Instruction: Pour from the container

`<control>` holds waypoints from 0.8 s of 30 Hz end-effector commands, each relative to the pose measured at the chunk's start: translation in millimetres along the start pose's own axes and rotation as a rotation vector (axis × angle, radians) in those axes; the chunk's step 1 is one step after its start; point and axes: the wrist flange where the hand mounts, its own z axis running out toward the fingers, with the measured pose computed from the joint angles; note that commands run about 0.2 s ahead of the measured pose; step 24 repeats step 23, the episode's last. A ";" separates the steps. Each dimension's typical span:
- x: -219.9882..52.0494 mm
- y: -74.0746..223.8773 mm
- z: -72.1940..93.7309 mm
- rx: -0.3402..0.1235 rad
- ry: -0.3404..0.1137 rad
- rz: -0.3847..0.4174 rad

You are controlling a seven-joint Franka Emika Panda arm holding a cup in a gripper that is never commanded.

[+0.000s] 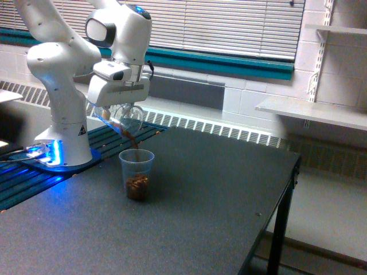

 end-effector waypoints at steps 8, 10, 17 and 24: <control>4.5 -4.6 9.3 -0.029 -0.019 -0.047; 5.2 -5.4 9.7 -0.028 -0.025 -0.049; 7.1 -7.9 11.2 -0.021 -0.025 -0.047; 7.6 -8.6 11.7 -0.009 -0.031 -0.053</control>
